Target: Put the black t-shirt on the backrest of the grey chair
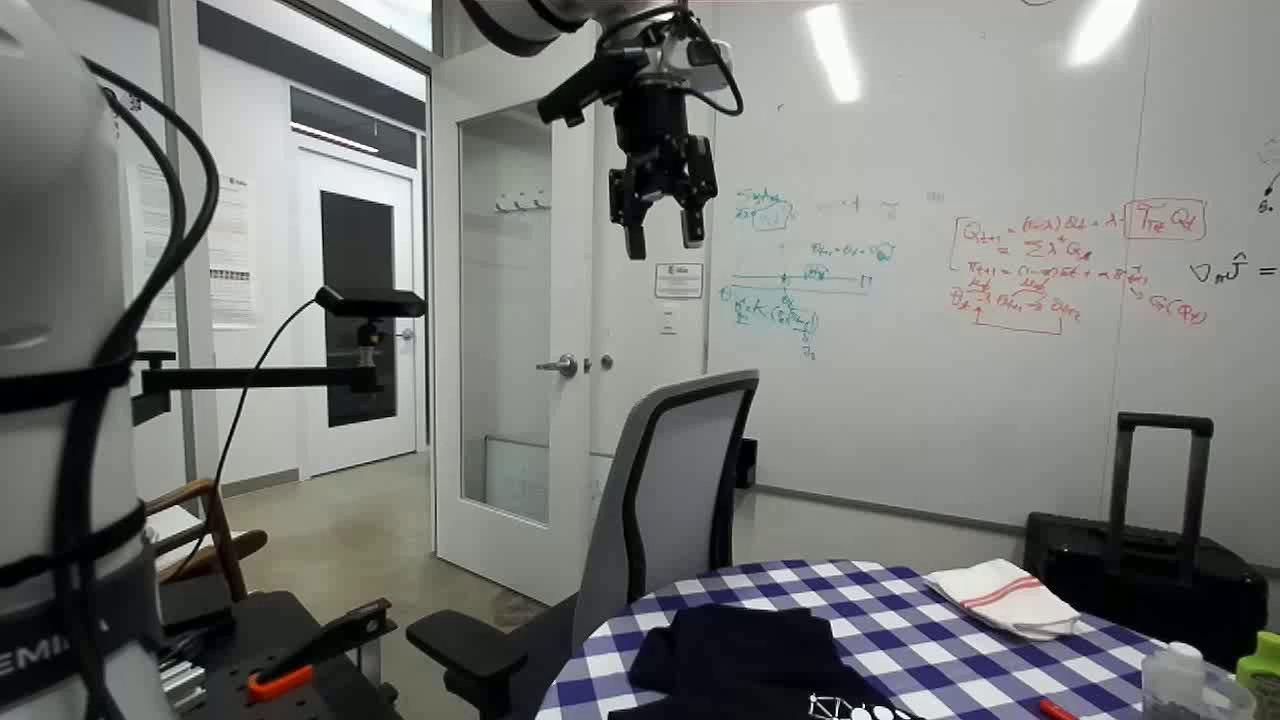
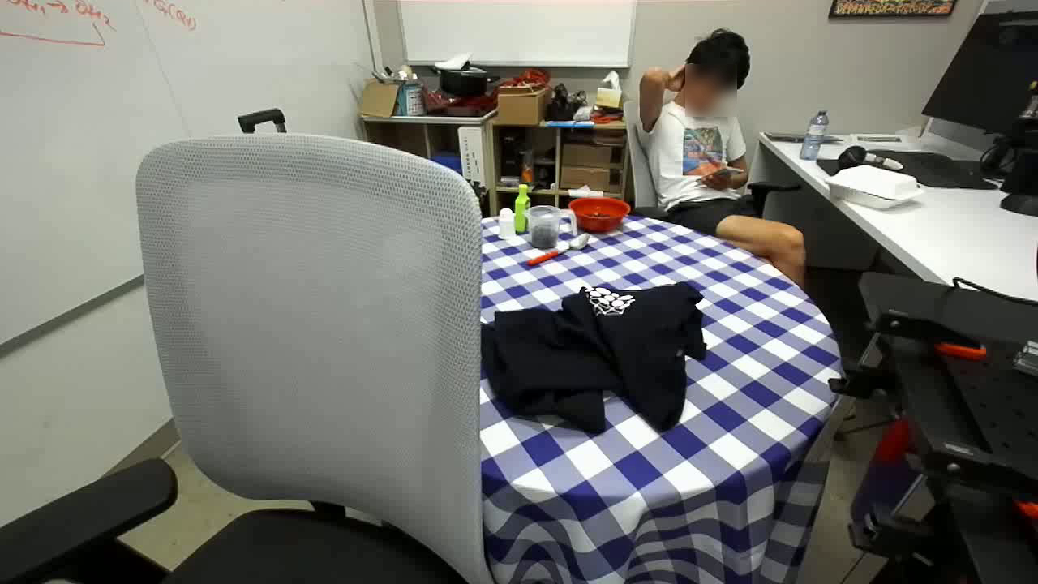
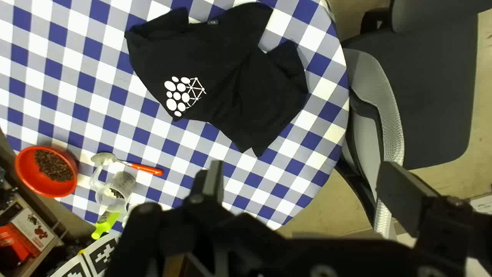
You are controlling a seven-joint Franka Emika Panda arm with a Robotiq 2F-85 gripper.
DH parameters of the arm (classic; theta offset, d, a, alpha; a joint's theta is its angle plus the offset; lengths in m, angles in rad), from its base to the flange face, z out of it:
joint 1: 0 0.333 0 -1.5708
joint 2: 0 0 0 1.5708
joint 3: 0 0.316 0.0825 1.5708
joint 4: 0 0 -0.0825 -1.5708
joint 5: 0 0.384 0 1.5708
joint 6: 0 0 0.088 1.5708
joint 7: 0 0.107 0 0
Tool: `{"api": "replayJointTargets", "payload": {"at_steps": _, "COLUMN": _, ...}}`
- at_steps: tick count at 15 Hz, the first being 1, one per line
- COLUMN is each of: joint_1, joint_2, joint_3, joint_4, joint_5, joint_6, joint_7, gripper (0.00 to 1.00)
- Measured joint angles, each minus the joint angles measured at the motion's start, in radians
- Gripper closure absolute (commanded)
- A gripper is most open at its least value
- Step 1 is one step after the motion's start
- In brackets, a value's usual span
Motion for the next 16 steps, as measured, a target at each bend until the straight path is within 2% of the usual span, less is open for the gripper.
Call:
{"api": "replayJointTargets", "payload": {"at_steps": 4, "joint_1": 0.000, "joint_2": 0.009, "joint_3": 0.001, "joint_4": 0.001, "joint_5": -0.011, "joint_6": 0.000, "joint_7": 0.030, "gripper": 0.00}}
{"api": "replayJointTargets", "payload": {"at_steps": 7, "joint_1": -0.018, "joint_2": 0.066, "joint_3": 0.001, "joint_4": 0.005, "joint_5": -0.033, "joint_6": 0.017, "joint_7": 0.178, "gripper": 0.00}}
{"api": "replayJointTargets", "payload": {"at_steps": 12, "joint_1": -0.072, "joint_2": 0.251, "joint_3": -0.043, "joint_4": 0.009, "joint_5": -0.033, "joint_6": 0.115, "joint_7": 0.378, "gripper": 0.00}}
{"api": "replayJointTargets", "payload": {"at_steps": 16, "joint_1": -0.075, "joint_2": 0.354, "joint_3": -0.076, "joint_4": 0.025, "joint_5": -0.029, "joint_6": 0.200, "joint_7": 0.511, "gripper": 0.00}}
